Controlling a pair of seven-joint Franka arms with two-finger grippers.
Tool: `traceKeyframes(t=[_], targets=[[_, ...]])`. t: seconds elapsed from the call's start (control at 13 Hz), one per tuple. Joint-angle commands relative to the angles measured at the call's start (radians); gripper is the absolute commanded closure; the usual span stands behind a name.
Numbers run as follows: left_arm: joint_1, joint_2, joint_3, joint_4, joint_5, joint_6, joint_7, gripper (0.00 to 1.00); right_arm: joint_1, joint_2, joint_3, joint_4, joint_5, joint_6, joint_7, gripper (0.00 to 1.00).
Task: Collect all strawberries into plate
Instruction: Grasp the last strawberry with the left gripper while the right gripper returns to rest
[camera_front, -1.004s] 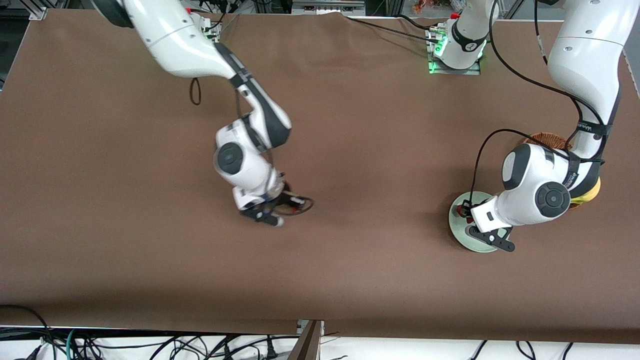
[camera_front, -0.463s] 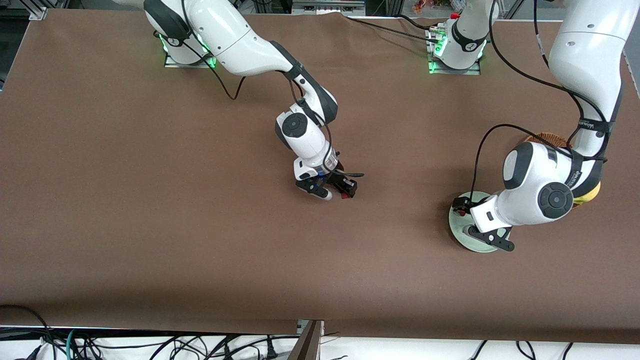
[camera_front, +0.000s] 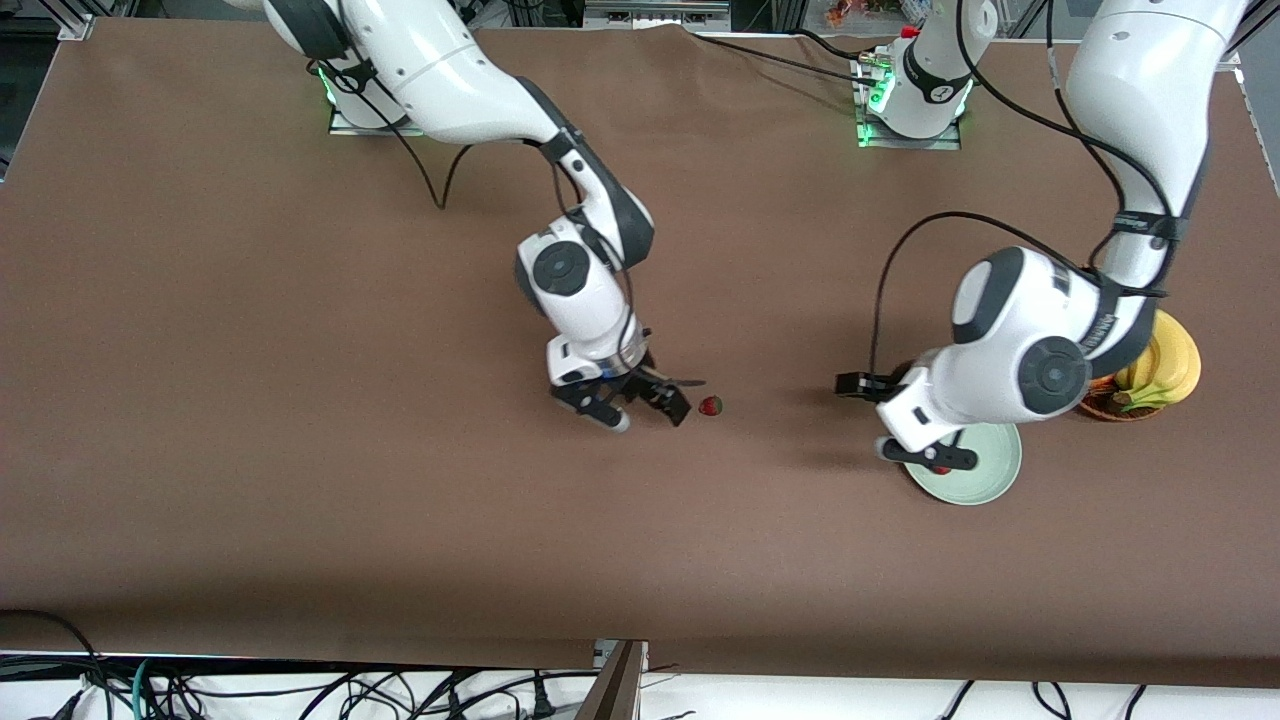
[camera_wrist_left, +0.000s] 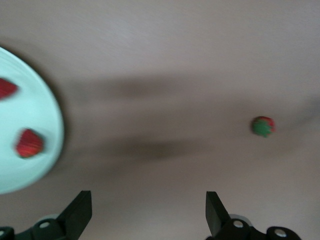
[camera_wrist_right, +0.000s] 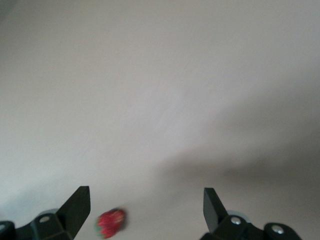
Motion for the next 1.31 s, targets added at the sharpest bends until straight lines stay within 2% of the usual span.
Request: traceKeyframes(t=[0.0, 0.15, 0.39, 0.54, 0.69, 0.77, 0.93, 1.0, 1.16, 1.24], targets=[[-0.06, 0.037, 0.002, 0.0, -0.017, 0.099, -0.124, 0.0, -0.134, -0.111, 0.016, -0.024, 0.008, -0.199, -0.265, 0.0], [-0.123, 0.066, 0.006, -0.001, -0.016, 0.213, -0.246, 0.0, -0.17, -0.186, 0.008, -0.037, 0.002, -0.313, -0.385, 0.0], [-0.18, 0.142, 0.009, 0.002, -0.005, 0.422, -0.385, 0.0, -0.17, -0.353, -0.093, -0.058, -0.005, -0.616, -0.523, 0.0], [-0.219, 0.175, 0.012, -0.001, -0.005, 0.491, -0.406, 0.0, -0.17, -0.465, -0.147, -0.069, -0.008, -0.738, -0.561, 0.0], [-0.297, 0.198, 0.065, -0.003, -0.002, 0.528, -0.451, 0.0, -0.168, -0.552, -0.179, -0.08, -0.033, -0.831, -0.608, 0.0], [-0.354, 0.202, 0.123, -0.003, -0.002, 0.545, -0.458, 0.01, -0.17, -0.604, -0.184, -0.11, -0.076, -0.856, -0.645, 0.0], [-0.448, 0.208, 0.208, -0.004, -0.002, 0.55, -0.483, 0.05, -0.17, -0.724, -0.229, -0.223, -0.09, -0.856, -0.749, 0.0], [-0.465, 0.209, 0.22, -0.004, -0.002, 0.55, -0.504, 0.1, -0.17, -0.764, -0.254, -0.268, -0.09, -0.852, -0.803, 0.0], [-0.467, 0.209, 0.231, -0.004, 0.0, 0.55, -0.506, 0.27, -0.176, -0.792, -0.283, -0.288, -0.093, -0.862, -0.876, 0.0], [-0.468, 0.209, 0.239, -0.004, 0.001, 0.55, -0.506, 0.32, -0.229, -0.798, -0.268, -0.29, -0.099, -0.873, -0.919, 0.0]])
